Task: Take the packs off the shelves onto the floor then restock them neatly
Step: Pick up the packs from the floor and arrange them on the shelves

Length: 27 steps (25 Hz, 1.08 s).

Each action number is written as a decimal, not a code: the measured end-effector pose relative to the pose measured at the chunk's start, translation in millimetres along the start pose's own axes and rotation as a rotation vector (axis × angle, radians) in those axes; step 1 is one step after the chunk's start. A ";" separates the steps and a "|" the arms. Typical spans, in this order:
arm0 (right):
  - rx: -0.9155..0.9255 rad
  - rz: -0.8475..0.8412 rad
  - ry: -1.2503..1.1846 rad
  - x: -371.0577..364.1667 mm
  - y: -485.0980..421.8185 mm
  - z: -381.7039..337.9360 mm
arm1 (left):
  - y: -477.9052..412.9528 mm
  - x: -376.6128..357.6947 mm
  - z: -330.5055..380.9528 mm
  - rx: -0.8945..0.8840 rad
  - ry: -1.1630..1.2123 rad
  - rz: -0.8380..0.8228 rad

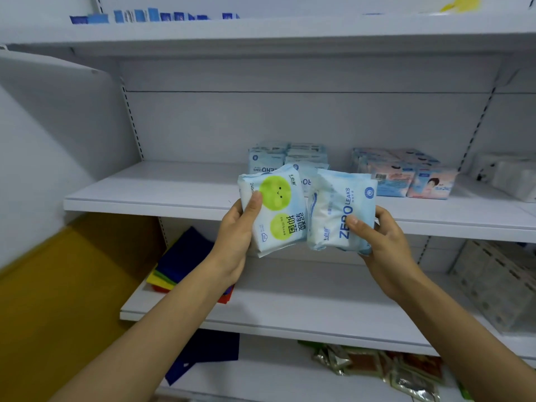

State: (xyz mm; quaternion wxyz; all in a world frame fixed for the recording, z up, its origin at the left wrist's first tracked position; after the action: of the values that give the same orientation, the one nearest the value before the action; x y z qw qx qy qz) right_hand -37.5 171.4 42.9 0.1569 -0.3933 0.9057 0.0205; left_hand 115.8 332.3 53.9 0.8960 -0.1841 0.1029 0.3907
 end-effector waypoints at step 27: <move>0.332 0.276 0.342 -93.6 -229.4 8.3 | -285.7 92.4 -98.7 0.082 -0.156 0.020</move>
State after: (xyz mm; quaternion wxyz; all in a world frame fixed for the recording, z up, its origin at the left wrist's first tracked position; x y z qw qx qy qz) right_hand 189.7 80.5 82.9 0.0598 -0.2329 0.9550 -0.1739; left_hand 384.9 173.9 4.9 0.9041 -0.1155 0.0506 0.4082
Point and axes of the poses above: each hand's wrist, its own y-axis away from the middle knuckle, its own x-axis out of the back of the hand, z = x × y, the point moved 3 cm from there along -y, towards the middle knuckle, and after that the axes turned 6 degrees about -x, right-handed, at the moved point
